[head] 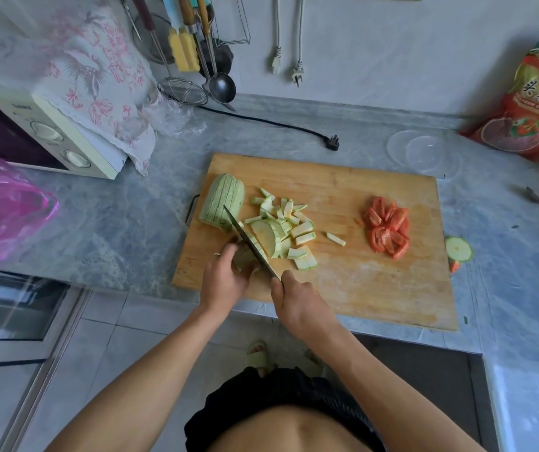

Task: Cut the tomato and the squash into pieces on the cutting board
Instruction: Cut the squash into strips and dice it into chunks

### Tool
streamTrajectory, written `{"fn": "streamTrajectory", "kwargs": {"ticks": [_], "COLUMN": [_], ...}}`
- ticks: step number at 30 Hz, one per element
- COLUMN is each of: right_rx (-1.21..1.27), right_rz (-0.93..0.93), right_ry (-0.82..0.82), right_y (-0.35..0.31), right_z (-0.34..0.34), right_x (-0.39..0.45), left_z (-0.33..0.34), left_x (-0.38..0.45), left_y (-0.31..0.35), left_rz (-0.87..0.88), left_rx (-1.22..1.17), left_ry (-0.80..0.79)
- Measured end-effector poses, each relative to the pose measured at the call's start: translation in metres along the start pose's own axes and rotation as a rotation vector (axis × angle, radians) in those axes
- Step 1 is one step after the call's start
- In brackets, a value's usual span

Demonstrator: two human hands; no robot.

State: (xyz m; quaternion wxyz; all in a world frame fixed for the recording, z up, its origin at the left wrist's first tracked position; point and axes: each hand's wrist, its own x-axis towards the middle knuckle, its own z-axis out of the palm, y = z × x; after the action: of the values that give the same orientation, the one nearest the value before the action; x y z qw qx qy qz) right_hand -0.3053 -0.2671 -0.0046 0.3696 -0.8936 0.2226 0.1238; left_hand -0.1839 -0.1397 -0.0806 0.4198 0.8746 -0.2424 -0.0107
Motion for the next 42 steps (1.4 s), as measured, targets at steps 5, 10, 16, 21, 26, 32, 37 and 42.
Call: {"fn": "streamTrajectory", "kwargs": {"ticks": [5,10,16,21,26,32,37,42], "right_rx": [0.188,0.465,0.270,0.166,0.101,0.033,-0.029,-0.033], "right_rz": [0.051,0.158,0.002,-0.080,-0.075,-0.059,-0.058,-0.042], "right_ry": [0.013,-0.046,0.056,0.081,0.074,0.071,0.056,0.047], "right_y": [0.013,0.024,0.011,0.003,0.000,-0.006,-0.013,-0.016], "right_z": [-0.013,-0.025,-0.033,-0.037,-0.031,-0.028,-0.027,-0.024], "right_x": [0.004,0.002,-0.008,-0.018,-0.022,-0.028,-0.033,-0.032], "left_z": [0.003,0.001,-0.009,-0.009,-0.002,0.002,0.003,0.004], "left_x": [-0.003,-0.003,-0.004,-0.002,0.002,-0.001,0.001,0.001], "left_y": [-0.004,-0.007,-0.015,-0.007,0.001,0.002,0.001,0.004], "left_rz": [-0.003,-0.004,0.076,0.085,0.028,0.037,0.030,0.016], "left_rx": [0.016,0.023,-0.048,-0.080,-0.070,-0.062,-0.031,-0.032], "left_ry": [-0.016,-0.044,-0.070,-0.007,0.007,0.019,0.020,0.009]}}
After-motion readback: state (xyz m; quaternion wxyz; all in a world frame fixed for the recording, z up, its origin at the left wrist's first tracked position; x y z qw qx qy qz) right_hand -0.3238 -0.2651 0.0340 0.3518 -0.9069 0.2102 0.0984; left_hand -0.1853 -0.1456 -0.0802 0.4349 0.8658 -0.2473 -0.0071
